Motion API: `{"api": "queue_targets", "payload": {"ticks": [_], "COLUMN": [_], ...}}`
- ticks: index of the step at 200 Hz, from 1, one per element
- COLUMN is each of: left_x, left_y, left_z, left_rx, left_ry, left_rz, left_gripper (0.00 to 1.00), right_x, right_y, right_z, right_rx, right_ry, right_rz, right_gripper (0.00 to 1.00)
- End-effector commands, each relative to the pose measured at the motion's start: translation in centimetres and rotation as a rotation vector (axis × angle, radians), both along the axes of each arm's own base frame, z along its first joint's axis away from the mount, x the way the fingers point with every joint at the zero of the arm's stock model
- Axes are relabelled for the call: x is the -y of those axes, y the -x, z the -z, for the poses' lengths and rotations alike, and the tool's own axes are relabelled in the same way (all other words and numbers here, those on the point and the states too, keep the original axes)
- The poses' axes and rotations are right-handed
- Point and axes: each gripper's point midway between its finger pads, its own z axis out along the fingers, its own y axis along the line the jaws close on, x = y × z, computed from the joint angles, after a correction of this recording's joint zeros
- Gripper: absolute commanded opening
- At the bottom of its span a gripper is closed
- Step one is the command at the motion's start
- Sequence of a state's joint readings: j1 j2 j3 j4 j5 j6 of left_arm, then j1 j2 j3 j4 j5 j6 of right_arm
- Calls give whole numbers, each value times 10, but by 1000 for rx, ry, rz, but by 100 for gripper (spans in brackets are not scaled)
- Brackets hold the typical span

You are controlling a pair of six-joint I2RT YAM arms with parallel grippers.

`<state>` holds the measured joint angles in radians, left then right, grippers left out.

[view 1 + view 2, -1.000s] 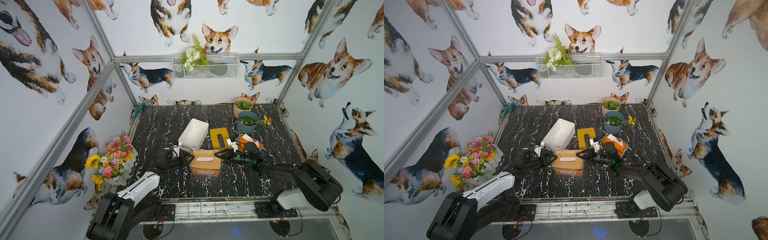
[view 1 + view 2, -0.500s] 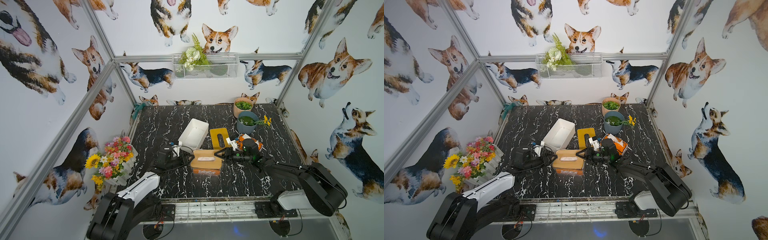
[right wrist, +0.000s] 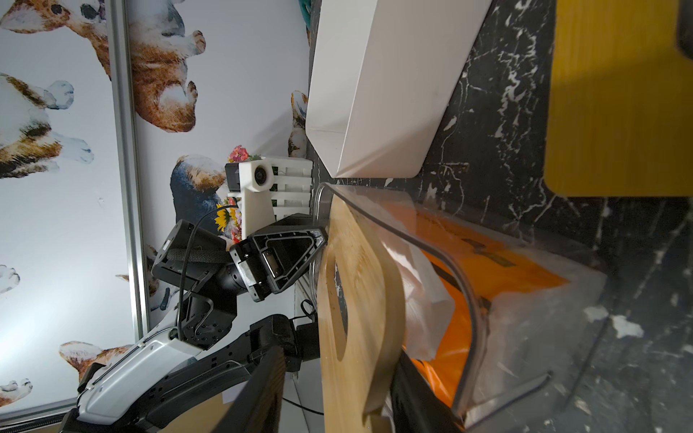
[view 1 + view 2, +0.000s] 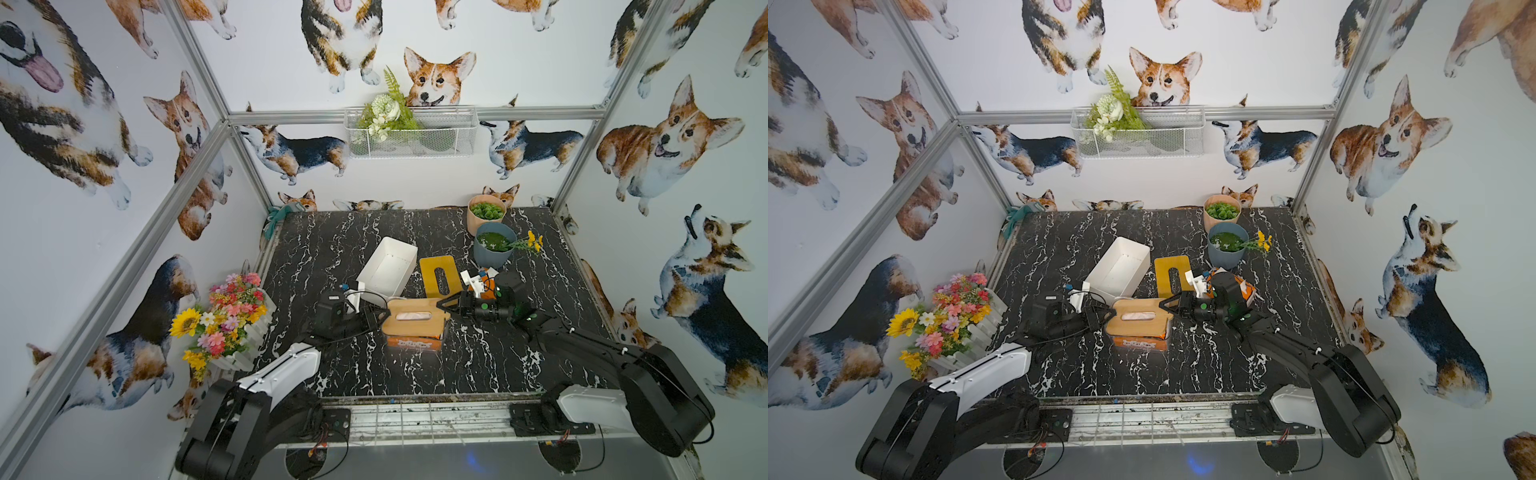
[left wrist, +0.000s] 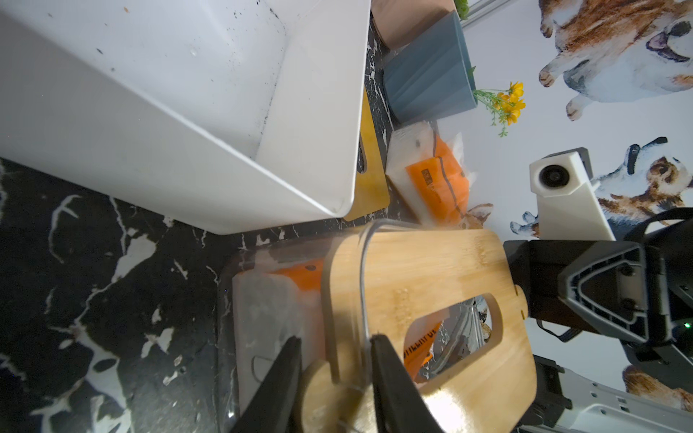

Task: Put the tissue paper into the tissue box
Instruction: Close the box lid on the tissue box.

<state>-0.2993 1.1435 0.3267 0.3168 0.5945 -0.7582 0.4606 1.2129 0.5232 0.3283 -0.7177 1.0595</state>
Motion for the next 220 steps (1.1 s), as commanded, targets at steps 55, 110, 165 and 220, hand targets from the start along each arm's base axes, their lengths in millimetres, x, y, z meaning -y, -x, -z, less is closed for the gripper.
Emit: {"api": "queue_targets", "payload": {"ticks": [55, 110, 165, 220], "left_x": [-3, -2, -3, -2], "left_y": [4, 3, 4, 4], "left_z": [11, 11, 12, 13], "left_rx": [-20, -24, -26, -25], "left_ry": [-26, -23, -23, -9], "left_rz": [0, 0, -3, -4], "left_gripper": [35, 35, 35, 35], "right_x": [29, 21, 0, -4], "right_y": [9, 18, 23, 16], "right_z": [1, 18, 34, 38], "right_rx": [53, 3, -36, -36], "right_ry": [29, 33, 49, 56], "right_rz": [36, 12, -25, -10], "right_gripper": [51, 53, 52, 48]}}
